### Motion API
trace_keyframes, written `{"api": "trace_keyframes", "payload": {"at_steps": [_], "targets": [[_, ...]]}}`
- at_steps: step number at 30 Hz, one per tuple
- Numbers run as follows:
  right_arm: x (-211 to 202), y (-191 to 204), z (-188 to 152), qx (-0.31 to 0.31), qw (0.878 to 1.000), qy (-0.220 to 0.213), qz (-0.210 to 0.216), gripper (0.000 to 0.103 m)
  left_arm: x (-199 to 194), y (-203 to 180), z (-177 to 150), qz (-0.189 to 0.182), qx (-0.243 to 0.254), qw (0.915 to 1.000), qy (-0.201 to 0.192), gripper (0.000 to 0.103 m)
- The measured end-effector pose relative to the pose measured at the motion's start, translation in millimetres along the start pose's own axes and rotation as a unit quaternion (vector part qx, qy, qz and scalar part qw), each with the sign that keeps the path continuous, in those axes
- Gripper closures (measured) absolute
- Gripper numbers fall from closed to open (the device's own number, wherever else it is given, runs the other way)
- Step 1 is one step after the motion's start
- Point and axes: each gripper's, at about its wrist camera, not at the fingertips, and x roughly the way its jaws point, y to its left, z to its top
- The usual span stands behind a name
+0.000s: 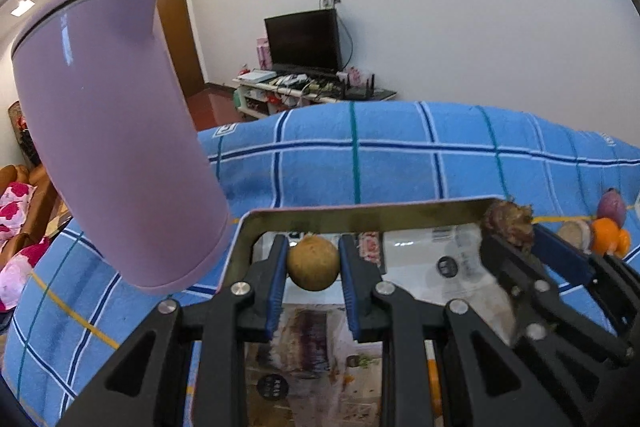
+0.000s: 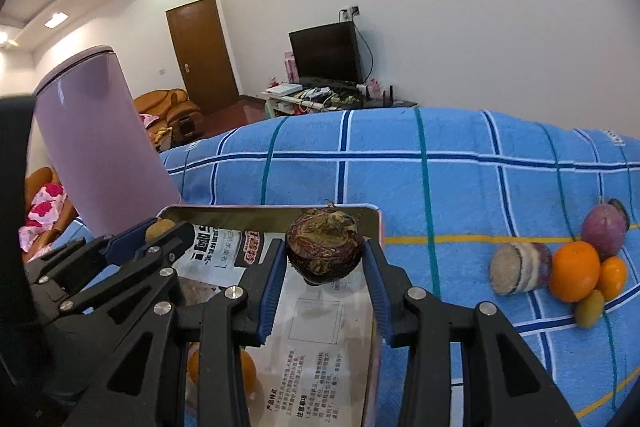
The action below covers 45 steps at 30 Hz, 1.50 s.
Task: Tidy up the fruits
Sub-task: 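Lower the taro bulb into the tin with the right tool while the left tool releases its fruit there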
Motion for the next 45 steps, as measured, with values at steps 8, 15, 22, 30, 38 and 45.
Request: {"api": "trace_keyframes", "payload": {"at_steps": [8,15,22,30,38,45], "targets": [[9,2,2,-0.002,1.000,0.020,0.024,0.061,16,1,-5,0.014,0.005,0.9996,0.024,0.076],[12,7,0,-0.014,0.999,0.031,0.038,0.061,24,8,-6,0.010,-0.009,0.9991,0.040,0.076],[11,2,-2,-0.004,0.997,0.031,0.066,0.061,27,9,-5,0.007,-0.013,0.9990,0.042,0.076],[8,-7,-2,0.021,0.993,0.024,0.110,0.057,28,8,-5,0.008,-0.010,0.9991,0.041,0.076],[-4,-16,-5,0.054,0.993,-0.011,0.102,0.049,24,7,-6,0.006,-0.011,0.9992,0.039,0.076],[-25,-25,-4,0.061,0.994,-0.064,0.056,0.050,14,5,-7,0.010,-0.017,0.9996,0.021,0.065]]}}
